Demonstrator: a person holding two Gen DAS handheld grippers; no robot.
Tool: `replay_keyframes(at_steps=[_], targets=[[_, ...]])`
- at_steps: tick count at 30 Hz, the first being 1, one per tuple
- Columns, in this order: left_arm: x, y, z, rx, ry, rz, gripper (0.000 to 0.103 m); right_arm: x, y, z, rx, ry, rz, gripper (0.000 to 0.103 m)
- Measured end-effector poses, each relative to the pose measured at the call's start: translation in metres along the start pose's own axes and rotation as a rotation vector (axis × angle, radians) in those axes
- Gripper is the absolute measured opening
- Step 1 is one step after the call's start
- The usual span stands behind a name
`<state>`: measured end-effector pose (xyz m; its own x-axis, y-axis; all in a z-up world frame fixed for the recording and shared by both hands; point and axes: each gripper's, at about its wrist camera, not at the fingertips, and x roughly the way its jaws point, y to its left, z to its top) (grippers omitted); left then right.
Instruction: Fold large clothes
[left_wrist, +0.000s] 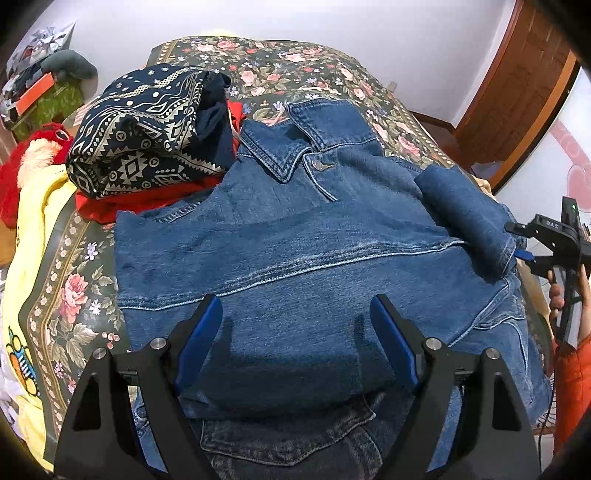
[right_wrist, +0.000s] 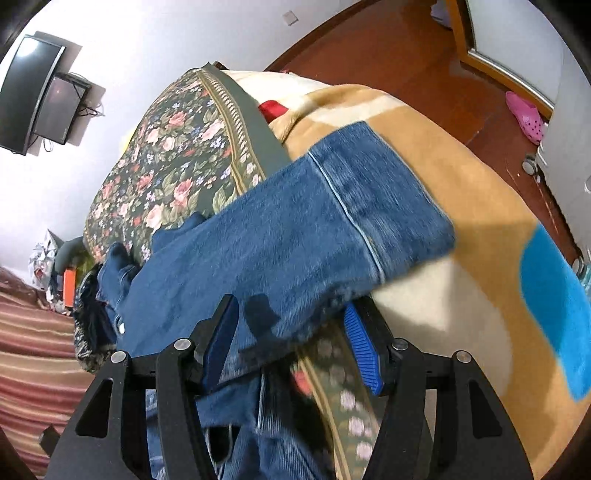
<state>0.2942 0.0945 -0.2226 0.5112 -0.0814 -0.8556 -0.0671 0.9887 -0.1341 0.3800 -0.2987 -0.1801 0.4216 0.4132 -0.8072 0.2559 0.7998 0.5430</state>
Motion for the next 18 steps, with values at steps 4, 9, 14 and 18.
replay_keyframes(at_steps=[4,9,14,18], targets=[[0.002,0.002,0.000,-0.001,0.005,0.003,0.082,-0.001,0.004,0.001,-0.046,-0.029,-0.021,0.037],[0.003,0.004,-0.002,-0.012,0.007,-0.004,0.082,-0.012,0.013,0.002,-0.107,-0.071,-0.029,0.016],[-0.001,0.007,-0.005,-0.017,0.000,-0.011,0.082,-0.039,0.040,0.005,-0.185,-0.145,-0.010,0.011],[-0.006,0.010,-0.006,-0.025,-0.012,-0.017,0.082,-0.059,0.074,0.003,-0.263,-0.196,0.020,0.011]])
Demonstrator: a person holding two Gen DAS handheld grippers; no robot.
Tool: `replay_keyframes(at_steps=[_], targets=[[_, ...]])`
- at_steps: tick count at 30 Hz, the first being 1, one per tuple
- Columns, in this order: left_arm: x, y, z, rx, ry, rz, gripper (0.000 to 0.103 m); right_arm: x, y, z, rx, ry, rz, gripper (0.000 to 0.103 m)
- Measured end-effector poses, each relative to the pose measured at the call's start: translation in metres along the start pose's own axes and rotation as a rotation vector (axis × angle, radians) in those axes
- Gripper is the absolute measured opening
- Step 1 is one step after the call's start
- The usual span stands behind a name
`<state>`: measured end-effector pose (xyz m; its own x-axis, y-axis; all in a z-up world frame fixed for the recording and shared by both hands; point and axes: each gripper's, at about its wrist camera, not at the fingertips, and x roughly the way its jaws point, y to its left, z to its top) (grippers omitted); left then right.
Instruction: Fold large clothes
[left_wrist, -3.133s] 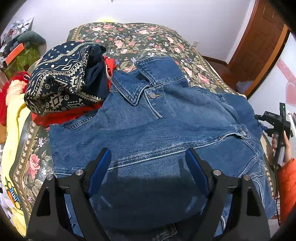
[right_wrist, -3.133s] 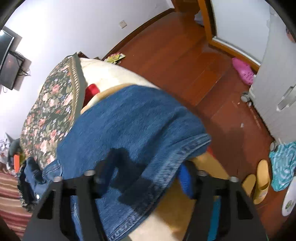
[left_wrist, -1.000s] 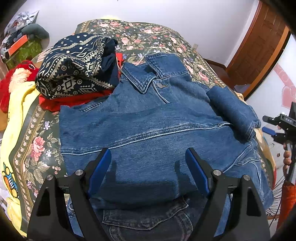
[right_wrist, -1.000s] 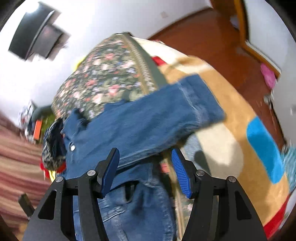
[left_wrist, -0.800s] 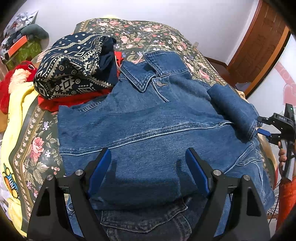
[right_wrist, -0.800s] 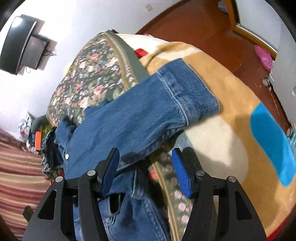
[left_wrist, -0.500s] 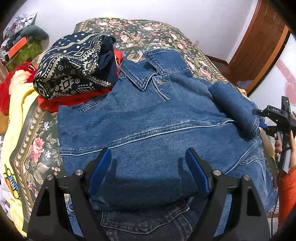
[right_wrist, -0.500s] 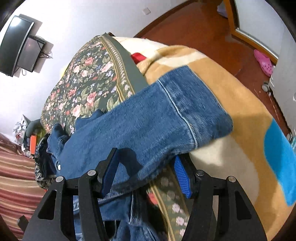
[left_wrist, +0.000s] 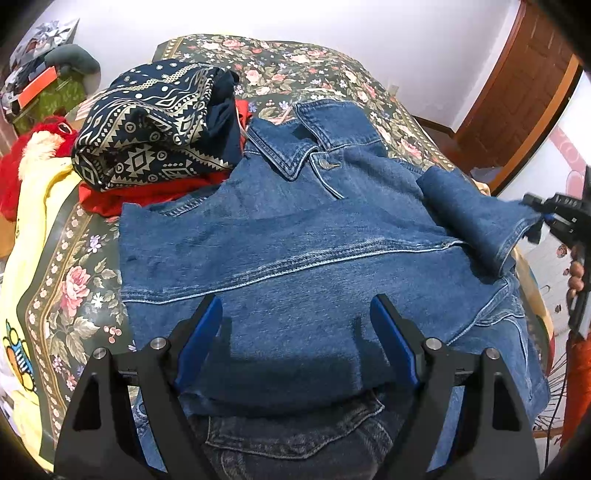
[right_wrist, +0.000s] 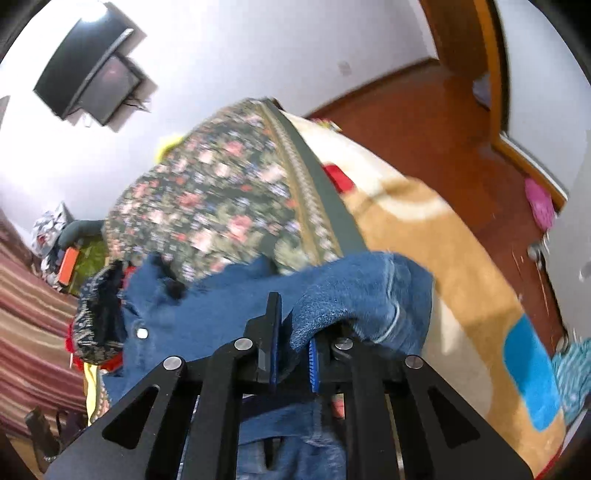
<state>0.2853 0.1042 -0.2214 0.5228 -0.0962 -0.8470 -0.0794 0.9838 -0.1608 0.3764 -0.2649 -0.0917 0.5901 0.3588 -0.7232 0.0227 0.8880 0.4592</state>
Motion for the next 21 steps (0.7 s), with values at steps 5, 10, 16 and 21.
replay_keyframes(at_steps=[5,10,16,21], targets=[[-0.008,0.005,-0.002,-0.012,-0.016,-0.006,0.082,-0.020,0.059,0.002,-0.124,-0.055,0.076,0.011],[-0.015,0.014,-0.004,-0.036,-0.032,-0.011,0.082,-0.027,0.120,-0.012,-0.256,-0.048,0.186,0.010],[-0.023,0.027,-0.007,-0.069,-0.047,-0.014,0.082,-0.003,0.186,-0.049,-0.408,0.033,0.272,0.010],[-0.031,0.040,-0.011,-0.093,-0.062,-0.007,0.082,0.033,0.215,-0.083,-0.477,0.152,0.299,0.010]])
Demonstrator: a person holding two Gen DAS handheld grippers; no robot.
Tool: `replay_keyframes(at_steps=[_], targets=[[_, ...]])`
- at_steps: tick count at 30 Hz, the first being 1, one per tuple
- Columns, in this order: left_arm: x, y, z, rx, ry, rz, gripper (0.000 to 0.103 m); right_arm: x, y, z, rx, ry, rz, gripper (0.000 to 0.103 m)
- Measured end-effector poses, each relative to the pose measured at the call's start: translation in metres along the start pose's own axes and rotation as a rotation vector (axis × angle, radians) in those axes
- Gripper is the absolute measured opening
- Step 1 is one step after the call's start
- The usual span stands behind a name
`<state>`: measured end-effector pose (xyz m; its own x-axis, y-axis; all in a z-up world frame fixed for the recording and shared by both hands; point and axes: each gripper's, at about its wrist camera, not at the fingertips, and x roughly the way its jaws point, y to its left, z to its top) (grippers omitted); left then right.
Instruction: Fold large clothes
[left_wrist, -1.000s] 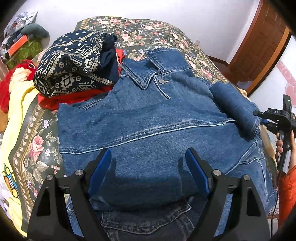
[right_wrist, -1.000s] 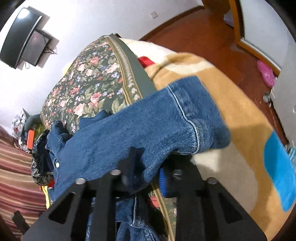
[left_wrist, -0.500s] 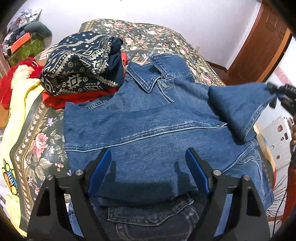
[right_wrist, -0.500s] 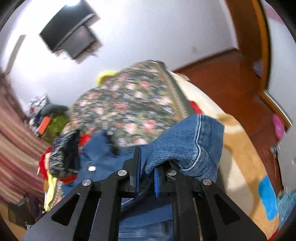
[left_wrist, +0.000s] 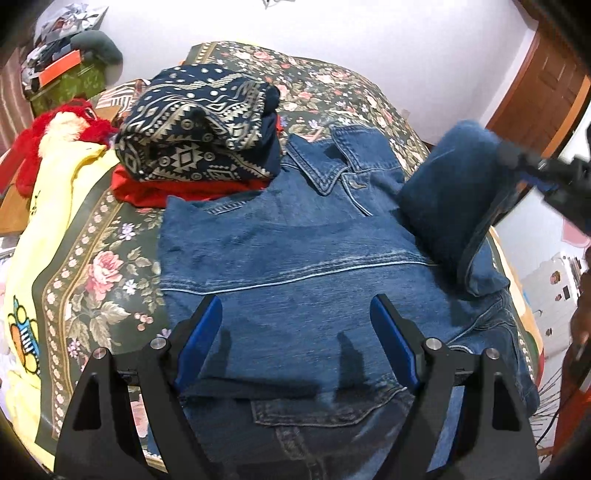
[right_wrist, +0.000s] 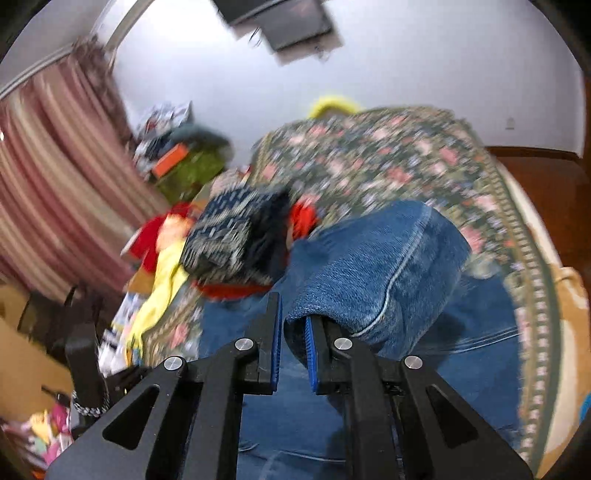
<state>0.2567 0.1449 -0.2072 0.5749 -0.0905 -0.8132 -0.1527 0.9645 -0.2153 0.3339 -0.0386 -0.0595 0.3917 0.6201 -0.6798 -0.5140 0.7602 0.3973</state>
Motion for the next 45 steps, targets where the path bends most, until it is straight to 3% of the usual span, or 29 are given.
replay_keyframes(at_steps=[7,12,18,20,22,25,31,34,39,45], targets=[[-0.004,0.019,-0.004,-0.035,0.000,0.017,0.082,0.056,0.028,-0.028,-0.034,0.200,0.075,0.010],[-0.004,0.027,-0.007,-0.060,0.006,0.022,0.082,0.062,0.036,-0.041,-0.056,0.263,0.100,0.011],[-0.001,0.030,-0.006,-0.087,0.024,-0.003,0.082,0.030,0.015,-0.036,-0.049,0.200,0.028,0.011],[0.002,0.030,-0.004,-0.108,0.036,-0.031,0.082,0.014,-0.004,-0.034,-0.034,0.164,-0.039,0.016],[0.006,0.031,-0.003,-0.138,0.054,-0.069,0.082,-0.002,-0.022,-0.033,-0.016,0.128,-0.114,0.038],[0.014,0.032,0.000,-0.188,0.088,-0.131,0.082,-0.024,-0.050,-0.037,0.014,0.074,-0.222,0.052],[0.043,0.038,0.004,-0.360,0.174,-0.315,0.082,-0.049,-0.110,-0.054,0.190,0.070,-0.277,0.053],[0.055,0.040,0.007,-0.418,0.195,-0.354,0.082,-0.059,-0.135,-0.067,0.269,0.069,-0.296,0.053],[0.074,0.041,0.012,-0.451,0.217,-0.358,0.082,-0.067,-0.156,-0.085,0.336,0.068,-0.322,0.053],[0.094,0.044,0.027,-0.438,0.235,-0.288,0.082,-0.076,-0.171,-0.093,0.386,0.060,-0.333,0.053]])
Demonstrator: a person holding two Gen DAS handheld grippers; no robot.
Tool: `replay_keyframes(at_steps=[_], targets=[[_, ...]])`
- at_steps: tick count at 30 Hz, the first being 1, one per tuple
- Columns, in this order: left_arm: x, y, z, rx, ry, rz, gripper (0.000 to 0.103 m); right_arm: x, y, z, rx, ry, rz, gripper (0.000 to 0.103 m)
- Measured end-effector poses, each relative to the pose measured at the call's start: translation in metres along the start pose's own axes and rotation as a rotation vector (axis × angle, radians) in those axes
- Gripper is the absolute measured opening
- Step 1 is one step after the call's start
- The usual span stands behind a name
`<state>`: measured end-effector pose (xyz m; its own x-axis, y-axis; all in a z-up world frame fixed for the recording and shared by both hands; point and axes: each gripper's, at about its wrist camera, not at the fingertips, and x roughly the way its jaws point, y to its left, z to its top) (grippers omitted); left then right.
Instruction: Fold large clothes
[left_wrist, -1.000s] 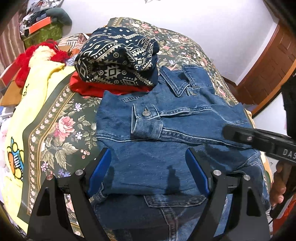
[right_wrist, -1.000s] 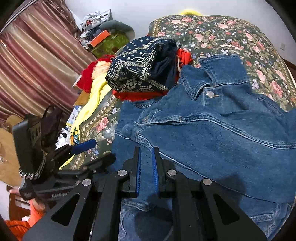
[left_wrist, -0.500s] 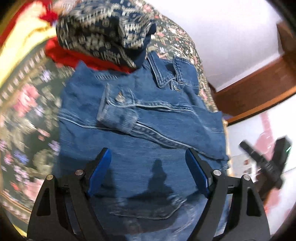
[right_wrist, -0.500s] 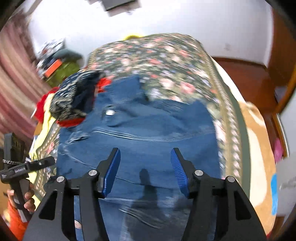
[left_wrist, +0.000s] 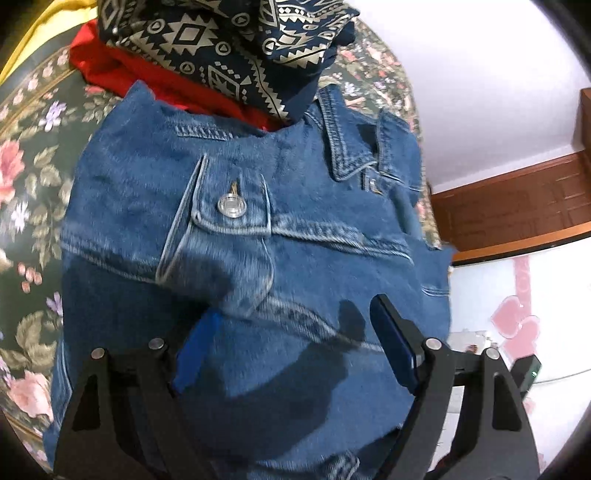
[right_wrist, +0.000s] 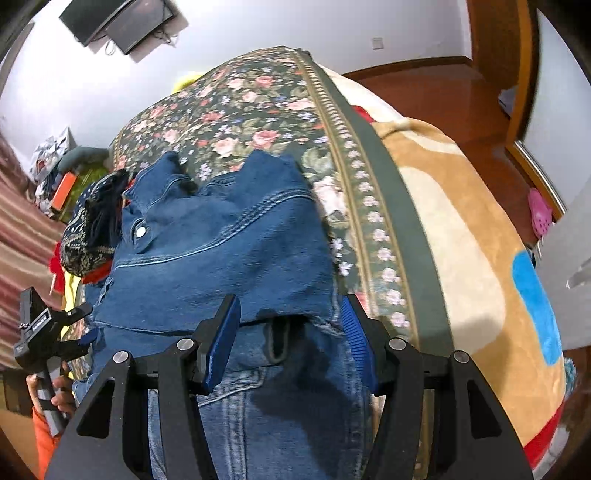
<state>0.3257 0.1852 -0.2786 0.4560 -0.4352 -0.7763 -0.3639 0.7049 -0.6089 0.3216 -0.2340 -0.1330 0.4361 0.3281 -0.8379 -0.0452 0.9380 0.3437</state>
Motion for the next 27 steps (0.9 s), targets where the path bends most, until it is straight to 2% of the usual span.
replay_keyframes(at_steps=[4,6,7,9,12,16,18,20,24,27], targets=[[0.007,-0.006,0.012,0.028,-0.017,0.051,0.081,-0.004,-0.004,-0.001,-0.002,-0.007,0.004,0.053],[0.009,-0.006,0.015,0.041,-0.031,0.086,0.065,-0.004,-0.005,-0.002,-0.001,-0.007,0.007,0.053],[0.010,-0.007,0.016,0.042,-0.041,0.097,0.060,-0.005,-0.005,-0.003,-0.001,-0.008,0.008,0.053],[0.008,-0.010,0.018,0.063,-0.070,0.132,0.037,-0.005,-0.004,-0.004,-0.005,-0.008,0.010,0.053],[-0.004,-0.028,0.013,0.164,-0.127,0.175,0.028,-0.005,-0.003,-0.003,-0.014,-0.009,0.002,0.053],[-0.031,-0.069,0.003,0.334,-0.239,0.223,0.025,-0.007,-0.004,-0.003,-0.008,-0.013,0.002,0.053],[-0.053,-0.094,-0.002,0.420,-0.308,0.206,0.023,-0.008,-0.004,-0.002,-0.003,-0.017,0.007,0.053],[-0.074,-0.115,-0.006,0.476,-0.355,0.155,0.022,-0.008,-0.002,-0.002,0.000,-0.018,0.009,0.053],[-0.117,-0.146,-0.010,0.543,-0.458,0.085,0.022,-0.008,0.002,-0.002,-0.008,-0.019,0.014,0.053],[-0.140,-0.154,-0.012,0.559,-0.498,0.037,0.022,-0.009,0.006,-0.001,-0.020,-0.024,0.020,0.053]])
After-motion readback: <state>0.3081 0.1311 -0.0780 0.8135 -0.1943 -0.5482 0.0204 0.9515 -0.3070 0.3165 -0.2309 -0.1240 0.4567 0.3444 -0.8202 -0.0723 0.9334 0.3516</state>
